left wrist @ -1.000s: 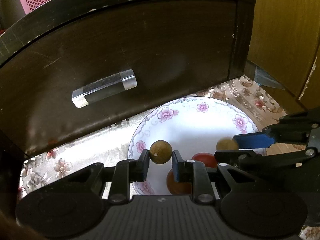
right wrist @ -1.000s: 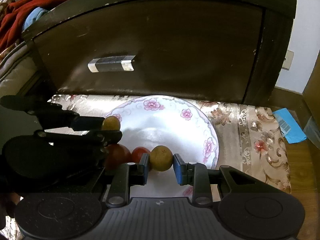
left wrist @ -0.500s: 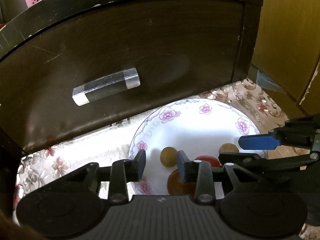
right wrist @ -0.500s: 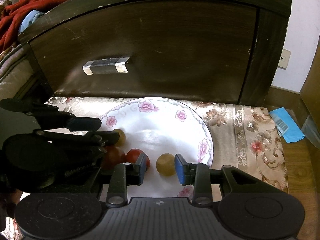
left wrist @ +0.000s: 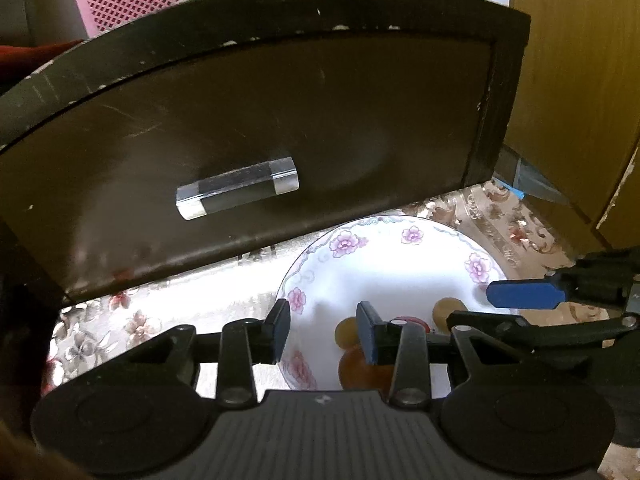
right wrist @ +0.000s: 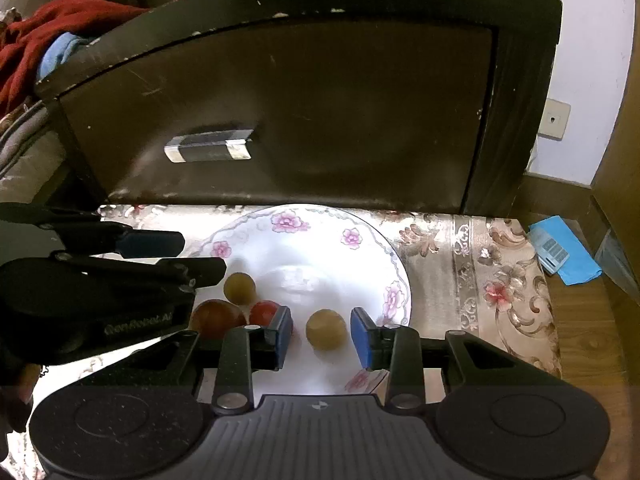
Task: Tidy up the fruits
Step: 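Move the left gripper to the orange and grasp it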
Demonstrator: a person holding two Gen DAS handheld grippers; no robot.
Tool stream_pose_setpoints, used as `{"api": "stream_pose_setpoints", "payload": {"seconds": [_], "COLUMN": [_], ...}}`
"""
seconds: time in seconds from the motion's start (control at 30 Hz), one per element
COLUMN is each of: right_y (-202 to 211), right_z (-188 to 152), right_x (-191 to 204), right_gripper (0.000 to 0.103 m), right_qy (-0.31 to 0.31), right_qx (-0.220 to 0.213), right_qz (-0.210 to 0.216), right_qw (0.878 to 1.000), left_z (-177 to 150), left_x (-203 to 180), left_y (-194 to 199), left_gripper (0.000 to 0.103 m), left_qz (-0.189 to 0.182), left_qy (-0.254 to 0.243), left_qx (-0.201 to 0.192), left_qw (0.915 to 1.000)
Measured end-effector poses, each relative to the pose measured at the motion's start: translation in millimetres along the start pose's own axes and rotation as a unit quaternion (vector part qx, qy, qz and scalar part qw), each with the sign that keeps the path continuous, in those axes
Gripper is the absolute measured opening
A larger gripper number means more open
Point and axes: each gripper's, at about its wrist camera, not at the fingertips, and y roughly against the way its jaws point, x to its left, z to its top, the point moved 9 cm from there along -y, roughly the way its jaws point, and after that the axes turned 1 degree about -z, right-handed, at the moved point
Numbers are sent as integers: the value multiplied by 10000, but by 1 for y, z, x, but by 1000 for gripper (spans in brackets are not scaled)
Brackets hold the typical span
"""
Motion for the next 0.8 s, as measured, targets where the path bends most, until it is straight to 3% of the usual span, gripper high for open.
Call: {"api": "stream_pose_setpoints", "payload": {"seconds": [0.33, 0.8], "right_y": [20, 43], "right_z": [-9, -44], "right_x": [26, 77], "right_gripper": [31, 32], "right_qy": [158, 496], "right_qx": [41, 326], "right_qz": [207, 639], "right_qw": [9997, 9962], "left_z": [-19, -91], "left_x": [7, 30], "left_y": [39, 91], "left_gripper": [45, 45], "left_qz": [32, 215], "left_qy": [205, 642], "left_qx": [13, 352], "left_qw": [9998, 9971]}}
